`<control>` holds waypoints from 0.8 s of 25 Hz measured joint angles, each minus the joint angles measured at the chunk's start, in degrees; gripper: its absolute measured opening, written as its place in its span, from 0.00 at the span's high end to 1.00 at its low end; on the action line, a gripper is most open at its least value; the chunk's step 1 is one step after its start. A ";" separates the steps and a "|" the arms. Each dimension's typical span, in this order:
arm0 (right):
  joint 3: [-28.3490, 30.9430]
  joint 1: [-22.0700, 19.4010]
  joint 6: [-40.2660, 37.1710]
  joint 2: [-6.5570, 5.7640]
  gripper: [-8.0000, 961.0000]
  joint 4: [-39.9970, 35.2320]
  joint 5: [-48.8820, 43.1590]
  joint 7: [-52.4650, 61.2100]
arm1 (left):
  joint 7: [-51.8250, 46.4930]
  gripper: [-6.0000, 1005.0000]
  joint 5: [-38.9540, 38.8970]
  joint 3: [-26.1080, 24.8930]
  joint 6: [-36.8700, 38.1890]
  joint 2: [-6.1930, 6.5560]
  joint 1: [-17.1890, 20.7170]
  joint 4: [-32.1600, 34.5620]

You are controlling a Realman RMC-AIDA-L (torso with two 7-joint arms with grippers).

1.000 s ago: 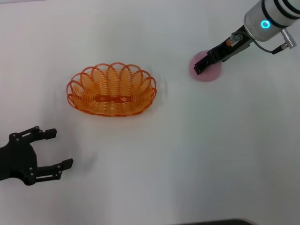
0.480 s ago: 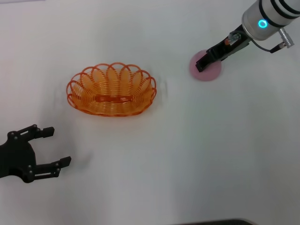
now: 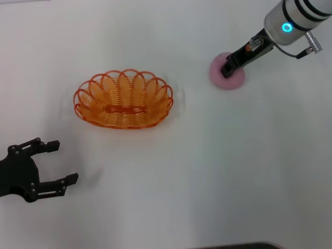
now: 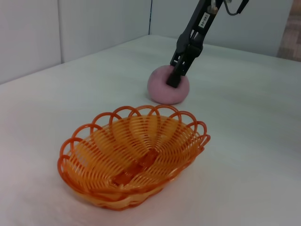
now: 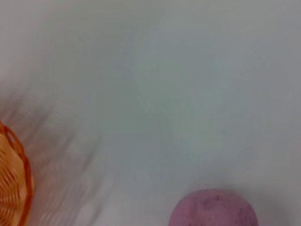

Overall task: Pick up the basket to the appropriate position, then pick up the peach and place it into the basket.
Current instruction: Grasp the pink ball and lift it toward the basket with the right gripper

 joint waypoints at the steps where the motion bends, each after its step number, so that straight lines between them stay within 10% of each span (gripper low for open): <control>1: -0.06 0.03 0.00 0.00 0.52 0.10 0.00 0.00 | 0.00 0.11 0.00 0.00 0.00 0.00 0.00 0.00; 20: -0.78 0.06 -0.30 0.00 0.61 0.16 0.04 0.00 | -0.09 0.11 0.00 -0.16 0.00 -0.01 -0.24 -0.04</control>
